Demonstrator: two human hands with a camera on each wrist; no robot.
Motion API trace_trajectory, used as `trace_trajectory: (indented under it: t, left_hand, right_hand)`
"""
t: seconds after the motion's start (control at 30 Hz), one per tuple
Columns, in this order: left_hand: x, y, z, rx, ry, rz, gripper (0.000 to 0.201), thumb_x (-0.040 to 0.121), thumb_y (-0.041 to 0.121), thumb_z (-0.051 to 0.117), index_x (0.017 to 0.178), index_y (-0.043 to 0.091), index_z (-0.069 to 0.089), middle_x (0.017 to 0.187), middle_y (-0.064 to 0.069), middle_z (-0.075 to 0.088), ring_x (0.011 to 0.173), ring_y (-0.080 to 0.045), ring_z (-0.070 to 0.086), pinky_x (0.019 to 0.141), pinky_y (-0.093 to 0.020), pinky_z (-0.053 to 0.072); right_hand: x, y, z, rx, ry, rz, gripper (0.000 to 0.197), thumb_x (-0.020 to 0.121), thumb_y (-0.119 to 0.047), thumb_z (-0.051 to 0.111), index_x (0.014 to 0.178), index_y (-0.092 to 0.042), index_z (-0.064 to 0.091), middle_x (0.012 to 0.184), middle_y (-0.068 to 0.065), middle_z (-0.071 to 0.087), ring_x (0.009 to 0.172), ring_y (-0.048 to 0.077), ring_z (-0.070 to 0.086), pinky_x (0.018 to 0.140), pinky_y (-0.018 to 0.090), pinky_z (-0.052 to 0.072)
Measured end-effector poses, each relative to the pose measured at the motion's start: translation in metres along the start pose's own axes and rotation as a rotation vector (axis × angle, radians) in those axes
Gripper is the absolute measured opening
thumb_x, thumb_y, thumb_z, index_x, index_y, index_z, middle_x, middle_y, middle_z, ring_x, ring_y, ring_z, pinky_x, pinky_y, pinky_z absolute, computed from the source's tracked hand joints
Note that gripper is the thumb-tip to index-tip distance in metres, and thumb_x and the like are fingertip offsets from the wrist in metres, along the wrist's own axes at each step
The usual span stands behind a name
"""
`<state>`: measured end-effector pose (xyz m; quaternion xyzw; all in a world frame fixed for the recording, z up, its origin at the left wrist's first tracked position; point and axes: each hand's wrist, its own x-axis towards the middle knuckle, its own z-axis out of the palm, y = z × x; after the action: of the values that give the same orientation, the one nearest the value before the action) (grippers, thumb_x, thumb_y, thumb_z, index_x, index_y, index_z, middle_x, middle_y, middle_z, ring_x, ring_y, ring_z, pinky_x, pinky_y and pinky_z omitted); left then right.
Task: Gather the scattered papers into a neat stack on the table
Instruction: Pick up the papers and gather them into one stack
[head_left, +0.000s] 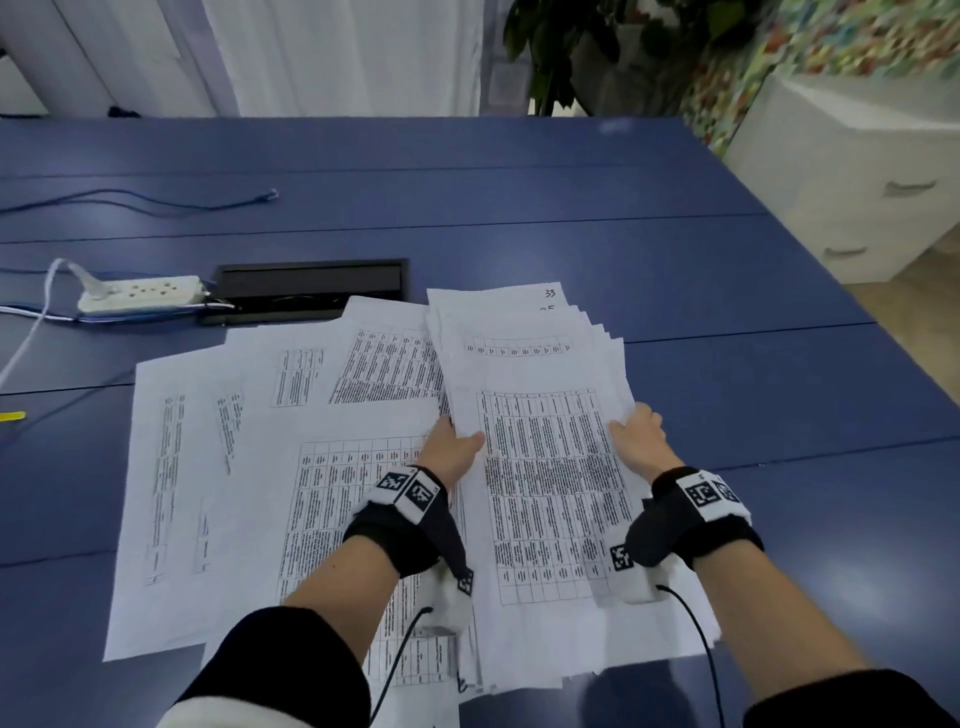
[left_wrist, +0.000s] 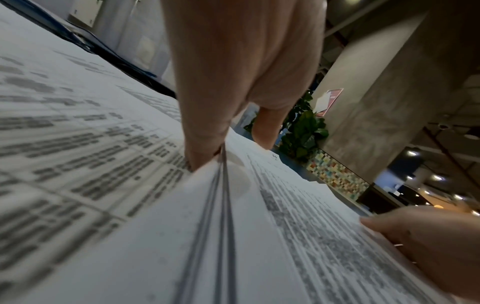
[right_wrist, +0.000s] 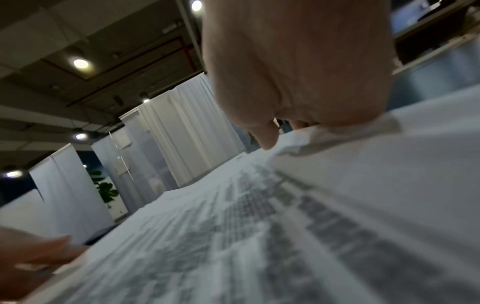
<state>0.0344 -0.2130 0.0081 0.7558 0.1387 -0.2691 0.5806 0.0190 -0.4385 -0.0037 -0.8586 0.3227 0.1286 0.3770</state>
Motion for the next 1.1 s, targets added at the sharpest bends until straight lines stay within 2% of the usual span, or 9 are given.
trace_trajectory:
  t: [0.1,0.2,0.37,0.53,0.73,0.83,0.93,1.03,1.1]
  left_hand:
    - [0.0,0.002,0.006,0.03,0.018,0.009,0.05,0.092,0.016,0.055,0.132,-0.008,0.037,0.127,-0.005,0.047,0.12,-0.022,0.045,0.105,-0.039,0.035]
    - [-0.004,0.004,0.006,0.011,-0.013,0.072,0.043,0.089,0.011,0.059,0.129,-0.003,0.047,0.126,-0.01,0.056,0.124,-0.027,0.049,0.098,-0.033,0.038]
    - [-0.009,0.008,-0.01,-0.085,-0.041,0.172,0.053,0.082,0.004,0.066,0.129,0.005,0.043,0.125,-0.007,0.058,0.116,-0.025,0.056,0.103,-0.041,0.042]
    - [-0.016,-0.004,-0.074,-0.065,0.012,0.199,0.052,0.078,0.006,0.071,0.127,0.004,0.052,0.121,-0.01,0.064,0.108,-0.024,0.062,0.096,-0.037,0.046]
    - [-0.032,-0.046,-0.152,0.023,0.207,0.087,0.048,0.079,0.014,0.072,0.122,0.001,0.055,0.119,-0.009,0.061,0.11,-0.026,0.058,0.099,-0.037,0.041]
    - [-0.038,-0.069,-0.174,0.236,0.338,-0.04,0.073,0.072,0.031,0.077,0.131,0.0,0.048,0.137,-0.018,0.05,0.124,-0.035,0.048,0.107,-0.049,0.037]
    - [-0.053,-0.084,-0.189,0.485,0.438,-0.203,0.071,0.079,0.033,0.07,0.138,0.007,0.04,0.146,-0.023,0.024,0.133,-0.042,0.025,0.112,-0.049,0.025]
    - [-0.059,-0.092,-0.198,0.412,0.371,-0.201,0.078,0.081,0.03,0.069,0.144,0.006,0.029,0.149,-0.02,0.013,0.135,-0.04,0.023,0.112,-0.046,0.023]
    - [-0.055,-0.094,-0.199,0.308,0.29,-0.186,0.08,0.082,0.028,0.068,0.145,0.005,0.024,0.151,-0.019,0.014,0.136,-0.038,0.028,0.114,-0.044,0.024]
  right_hand:
    - [0.006,0.005,-0.001,0.142,0.003,-0.024,0.032,0.091,-0.001,0.037,0.122,0.004,0.04,0.11,0.017,0.049,0.095,0.029,0.051,0.074,0.034,0.045]
    - [0.003,0.007,-0.005,0.228,0.029,-0.065,0.018,0.089,0.008,0.04,0.091,-0.001,0.055,0.092,0.012,0.055,0.079,0.023,0.052,0.056,0.025,0.039]
    - [-0.005,-0.005,-0.013,0.322,0.053,-0.104,0.033,0.089,0.003,0.046,0.122,0.001,0.051,0.111,0.01,0.058,0.099,0.024,0.057,0.077,0.029,0.044]
    - [-0.026,-0.038,0.008,0.28,-0.054,-0.193,0.029,0.09,-0.005,0.049,0.118,-0.001,0.051,0.107,0.011,0.061,0.082,0.023,0.059,0.063,0.028,0.046]
    - [-0.068,-0.08,0.08,0.241,-0.21,-0.221,0.035,0.092,-0.002,0.048,0.127,-0.001,0.044,0.122,0.01,0.055,0.111,0.027,0.055,0.099,0.037,0.044]
    - [-0.084,-0.089,0.115,0.131,-0.231,-0.229,0.032,0.091,-0.001,0.049,0.123,0.001,0.048,0.122,0.016,0.058,0.112,0.031,0.056,0.096,0.037,0.047]
    - [-0.092,-0.087,0.142,-0.141,-0.181,-0.222,0.027,0.086,-0.01,0.054,0.111,-0.001,0.06,0.122,0.018,0.057,0.111,0.032,0.055,0.095,0.039,0.049]
    - [-0.1,-0.089,0.153,-0.259,-0.138,-0.129,0.034,0.087,-0.017,0.053,0.117,-0.002,0.054,0.137,0.019,0.03,0.127,0.036,0.033,0.107,0.043,0.035]
    - [-0.102,-0.092,0.157,-0.144,-0.156,-0.086,0.04,0.086,-0.013,0.054,0.123,0.001,0.045,0.136,0.019,0.026,0.125,0.035,0.035,0.101,0.037,0.037]
